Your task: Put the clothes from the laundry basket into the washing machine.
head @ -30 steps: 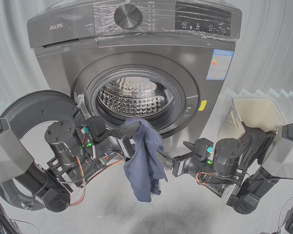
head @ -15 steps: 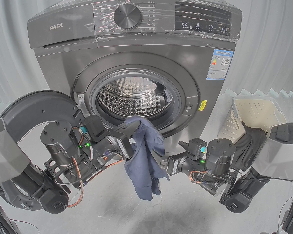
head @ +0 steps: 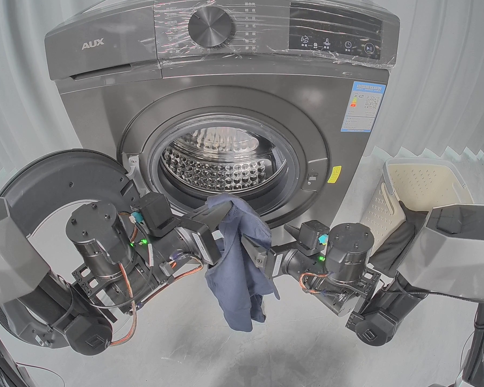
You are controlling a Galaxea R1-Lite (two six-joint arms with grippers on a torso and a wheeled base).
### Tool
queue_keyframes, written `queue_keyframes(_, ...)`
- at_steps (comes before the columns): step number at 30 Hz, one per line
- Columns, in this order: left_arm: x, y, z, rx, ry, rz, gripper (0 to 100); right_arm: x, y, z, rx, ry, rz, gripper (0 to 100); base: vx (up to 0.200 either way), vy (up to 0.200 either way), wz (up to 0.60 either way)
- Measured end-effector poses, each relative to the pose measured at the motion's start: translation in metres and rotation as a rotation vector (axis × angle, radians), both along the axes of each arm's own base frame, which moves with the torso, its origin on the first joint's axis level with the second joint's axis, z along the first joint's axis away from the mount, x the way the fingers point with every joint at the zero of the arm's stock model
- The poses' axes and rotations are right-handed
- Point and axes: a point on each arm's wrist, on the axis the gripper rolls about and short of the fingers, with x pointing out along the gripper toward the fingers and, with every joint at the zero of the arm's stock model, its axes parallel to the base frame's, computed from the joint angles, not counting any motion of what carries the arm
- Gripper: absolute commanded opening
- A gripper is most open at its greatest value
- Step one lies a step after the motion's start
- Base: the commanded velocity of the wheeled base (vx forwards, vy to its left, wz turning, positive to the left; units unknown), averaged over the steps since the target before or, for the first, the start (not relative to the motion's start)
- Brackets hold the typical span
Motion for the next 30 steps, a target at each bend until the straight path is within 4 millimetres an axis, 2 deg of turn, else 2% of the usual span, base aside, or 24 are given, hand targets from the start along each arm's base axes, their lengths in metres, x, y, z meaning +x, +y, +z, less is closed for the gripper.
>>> queue_keyframes(17, -0.003, 0.001, -0.004, 0.012, 0.016, -0.004, 0, -0.003, 0.007, 0.005, 0.031, -0.023, 0.019, 0, 0.000, 0.000, 0.00)
queue_keyframes(18, -0.003, 0.002, -0.006, 0.017, 0.021, -0.006, 100, -0.005, 0.007, 0.007, 0.033, -0.025, 0.022, 0, 0.000, 0.000, 0.00)
queue_keyframes(30, -0.009, 0.000, -0.030, 0.074, 0.098, -0.024, 100, -0.023, 0.001, 0.045, 0.094, -0.087, 0.041, 0, 0.000, 0.000, 0.00)
